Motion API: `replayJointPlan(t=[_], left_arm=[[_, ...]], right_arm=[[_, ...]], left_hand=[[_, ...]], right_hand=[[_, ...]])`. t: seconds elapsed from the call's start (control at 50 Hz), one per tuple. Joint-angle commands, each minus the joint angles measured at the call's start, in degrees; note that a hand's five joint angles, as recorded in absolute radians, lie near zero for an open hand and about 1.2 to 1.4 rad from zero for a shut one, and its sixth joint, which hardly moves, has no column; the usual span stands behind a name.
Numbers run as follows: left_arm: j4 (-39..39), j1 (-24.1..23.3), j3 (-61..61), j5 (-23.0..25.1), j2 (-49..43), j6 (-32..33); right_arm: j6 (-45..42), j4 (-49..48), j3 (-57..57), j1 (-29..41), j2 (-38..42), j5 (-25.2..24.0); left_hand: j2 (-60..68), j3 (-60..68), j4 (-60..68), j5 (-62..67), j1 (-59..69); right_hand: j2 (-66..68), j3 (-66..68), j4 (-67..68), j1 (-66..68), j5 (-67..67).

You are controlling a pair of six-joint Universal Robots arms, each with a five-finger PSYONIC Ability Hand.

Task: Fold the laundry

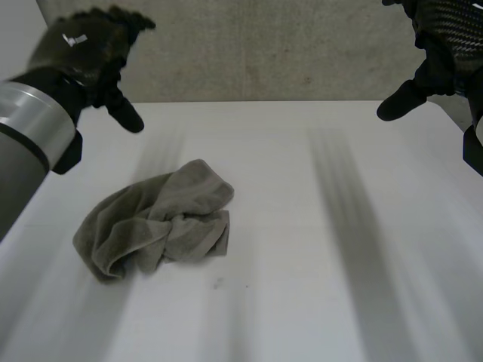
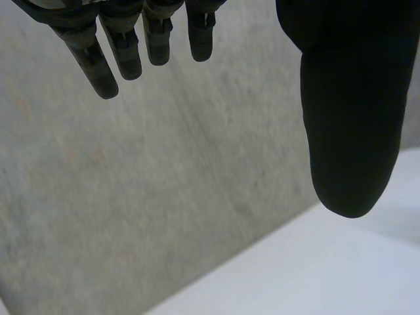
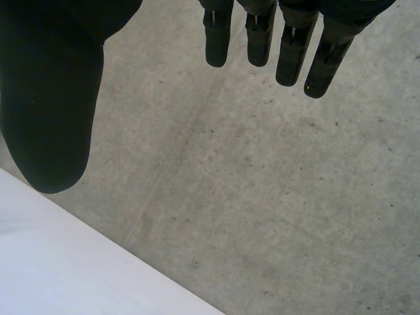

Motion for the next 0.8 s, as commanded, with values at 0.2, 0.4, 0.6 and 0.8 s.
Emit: replayJointPlan(t=[0.2,0.4,0.6,0.8], left_arm=[[-8.8,3.8,-5.4,-1.0,-12.0,13.6],[-3.2,7.1,-22.8,-0.5,-1.9,3.5],[5.3,9.0,-29.8,-0.6,-1.8,3.7],[18.5,12.3,-28.1,-0.5,-10.8,4.6]], right_arm=[[-6.8,0.2,-0.6,1.1,11.3,-4.1],[-9.3,0.3,-1.6,1.9,20.2,-4.0],[-9.3,0.3,-1.4,2.2,22.8,-4.1],[-9.3,-0.4,-2.0,3.2,26.1,-3.8]], left_hand=[[5.3,5.2,5.2,3.1,4.7],[6.0,5.9,5.9,3.8,5.4],[7.8,7.7,7.7,5.6,7.2],[70.6,70.5,70.4,68.3,69.9]], right_hand=[[-3.0,-2.0,-3.3,-2.1,-2.7],[-3.0,-2.0,-3.3,-2.1,-2.7],[-3.0,-2.0,-3.3,-2.1,-2.7],[-3.0,-2.0,-3.3,-2.1,-2.7]])
